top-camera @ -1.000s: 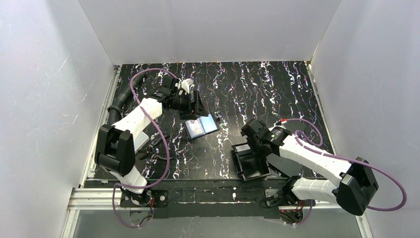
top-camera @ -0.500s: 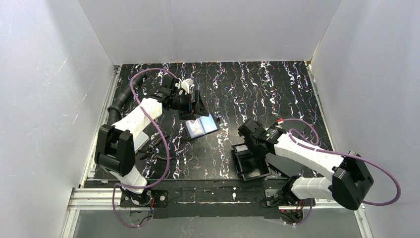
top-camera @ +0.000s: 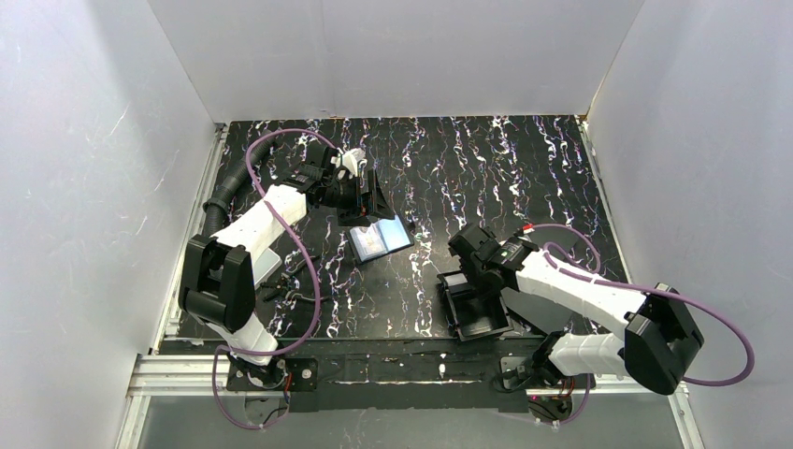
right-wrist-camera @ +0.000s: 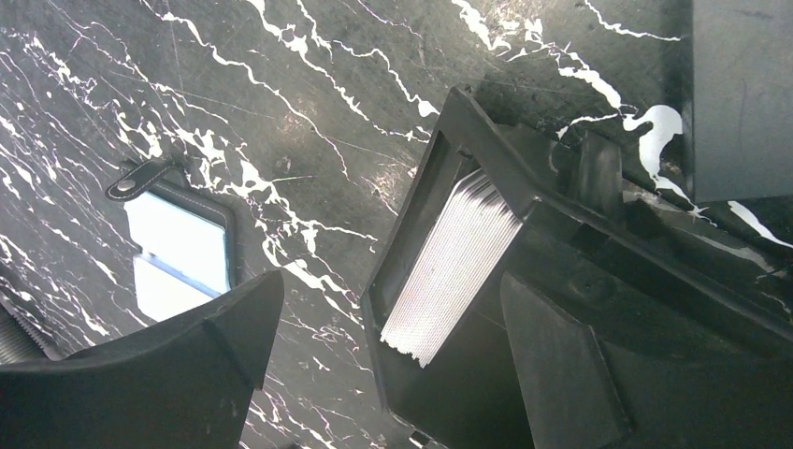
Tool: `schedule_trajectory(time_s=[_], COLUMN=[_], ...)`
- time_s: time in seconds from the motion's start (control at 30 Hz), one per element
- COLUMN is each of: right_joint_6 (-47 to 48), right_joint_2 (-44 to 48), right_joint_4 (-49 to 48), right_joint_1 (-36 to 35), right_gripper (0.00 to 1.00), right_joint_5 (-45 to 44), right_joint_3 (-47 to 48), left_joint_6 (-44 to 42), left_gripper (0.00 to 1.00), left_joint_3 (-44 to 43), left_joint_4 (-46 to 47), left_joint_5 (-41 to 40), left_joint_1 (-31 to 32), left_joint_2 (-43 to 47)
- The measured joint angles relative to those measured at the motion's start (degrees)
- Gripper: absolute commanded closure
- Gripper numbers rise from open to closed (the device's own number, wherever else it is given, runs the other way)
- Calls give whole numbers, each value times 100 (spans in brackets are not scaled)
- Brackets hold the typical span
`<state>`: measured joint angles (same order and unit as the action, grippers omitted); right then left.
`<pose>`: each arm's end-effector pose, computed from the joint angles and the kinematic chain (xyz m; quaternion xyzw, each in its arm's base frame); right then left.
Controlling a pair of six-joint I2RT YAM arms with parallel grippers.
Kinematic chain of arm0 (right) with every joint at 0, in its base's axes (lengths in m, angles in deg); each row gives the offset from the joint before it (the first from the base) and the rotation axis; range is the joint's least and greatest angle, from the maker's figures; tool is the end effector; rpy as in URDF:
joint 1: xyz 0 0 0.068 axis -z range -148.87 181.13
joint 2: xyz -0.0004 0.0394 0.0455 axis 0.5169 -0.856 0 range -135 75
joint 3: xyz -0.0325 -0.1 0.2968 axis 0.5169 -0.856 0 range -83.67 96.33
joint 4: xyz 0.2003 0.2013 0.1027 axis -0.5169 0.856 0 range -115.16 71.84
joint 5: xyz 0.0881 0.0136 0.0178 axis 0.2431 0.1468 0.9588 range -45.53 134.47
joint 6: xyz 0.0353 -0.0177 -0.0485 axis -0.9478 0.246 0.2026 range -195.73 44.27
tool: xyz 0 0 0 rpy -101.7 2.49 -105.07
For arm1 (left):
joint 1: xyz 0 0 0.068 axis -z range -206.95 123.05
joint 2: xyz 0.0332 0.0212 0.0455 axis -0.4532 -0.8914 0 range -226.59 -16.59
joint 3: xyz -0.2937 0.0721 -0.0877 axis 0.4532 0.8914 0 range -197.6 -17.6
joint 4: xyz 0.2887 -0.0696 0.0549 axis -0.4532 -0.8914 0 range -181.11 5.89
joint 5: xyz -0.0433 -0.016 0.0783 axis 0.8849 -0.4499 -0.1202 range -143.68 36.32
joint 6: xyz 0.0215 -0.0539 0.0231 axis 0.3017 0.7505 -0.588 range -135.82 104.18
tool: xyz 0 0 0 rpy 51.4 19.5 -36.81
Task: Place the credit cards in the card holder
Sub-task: Pick up the credit card from the storage box.
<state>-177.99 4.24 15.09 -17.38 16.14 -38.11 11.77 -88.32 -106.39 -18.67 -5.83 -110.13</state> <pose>0.1845 0.1744 0.2299 0.4747 0.8216 0.1391 0.2834 0.3701 -0.1722 0.2838 0.0649 0.8865 -0.4034 0.2171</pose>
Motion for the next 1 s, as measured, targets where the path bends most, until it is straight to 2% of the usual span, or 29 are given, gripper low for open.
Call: schedule_trajectory(time_s=[0.33, 0.47, 0.8, 1.0], right_joint_6=[-96, -114, -153, -181], right_joint_2=[-98, -111, -107, -20], right_joint_4=[-28, -39, -15, 15], right_joint_1=[0, 0, 0, 0], right_gripper=[7, 13, 18, 26], right_joint_5=[20, 22, -9, -50], right_joint_3=[0, -4, -2, -2], left_joint_6=[-11, -11, -13, -13], left_gripper=[16, 16, 16, 16], left_joint_3=[7, 7, 7, 9], left_joint_4=[0, 2, 2, 2], left_joint_5=[2, 4, 13, 15], left_joint_1=[0, 0, 0, 0], left_joint_2=[0, 0, 0, 0])
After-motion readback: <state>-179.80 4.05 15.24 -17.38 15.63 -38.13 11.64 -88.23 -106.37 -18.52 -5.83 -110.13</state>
